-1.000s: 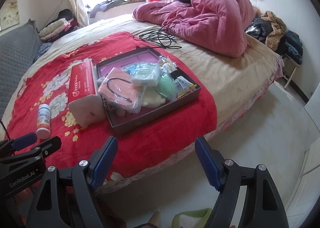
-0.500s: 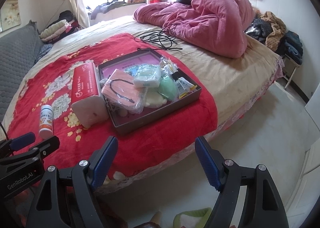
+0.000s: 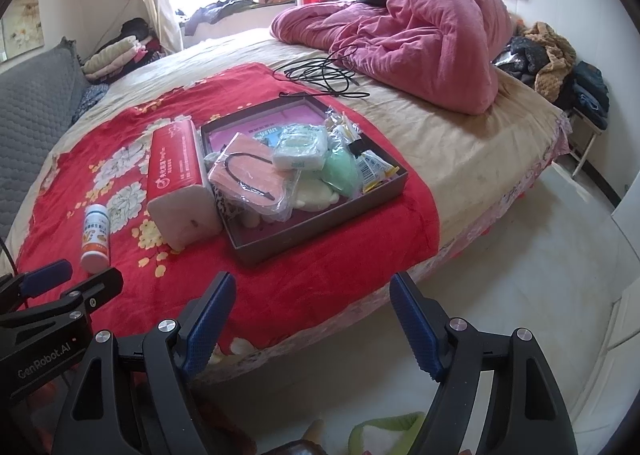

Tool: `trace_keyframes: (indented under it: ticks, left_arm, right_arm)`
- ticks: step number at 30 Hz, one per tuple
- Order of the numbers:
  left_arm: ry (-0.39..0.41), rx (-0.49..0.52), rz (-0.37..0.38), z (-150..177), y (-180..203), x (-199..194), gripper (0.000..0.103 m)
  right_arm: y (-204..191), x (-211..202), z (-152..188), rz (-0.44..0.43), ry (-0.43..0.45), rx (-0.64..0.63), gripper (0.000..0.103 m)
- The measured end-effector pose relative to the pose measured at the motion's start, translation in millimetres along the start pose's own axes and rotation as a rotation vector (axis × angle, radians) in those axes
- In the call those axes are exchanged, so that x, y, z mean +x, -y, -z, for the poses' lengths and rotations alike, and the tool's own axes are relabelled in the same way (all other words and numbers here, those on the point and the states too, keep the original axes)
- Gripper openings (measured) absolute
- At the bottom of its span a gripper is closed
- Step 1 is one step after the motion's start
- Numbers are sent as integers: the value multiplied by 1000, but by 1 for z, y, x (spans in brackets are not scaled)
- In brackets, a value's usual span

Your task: Organize soft objects

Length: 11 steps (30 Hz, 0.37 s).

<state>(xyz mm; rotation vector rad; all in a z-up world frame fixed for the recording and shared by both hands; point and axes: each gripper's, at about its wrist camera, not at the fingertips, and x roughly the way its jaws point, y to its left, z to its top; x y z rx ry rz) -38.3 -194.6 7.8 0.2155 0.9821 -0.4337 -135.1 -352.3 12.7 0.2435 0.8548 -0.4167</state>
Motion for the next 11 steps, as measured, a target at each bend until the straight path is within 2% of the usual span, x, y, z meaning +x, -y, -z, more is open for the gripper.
trace_keyframes:
  ticks: [11]
  left_arm:
    - [-8, -27, 14, 1, -6, 4, 70]
  right_arm:
    - [0, 0, 1, 3, 5, 1, 80]
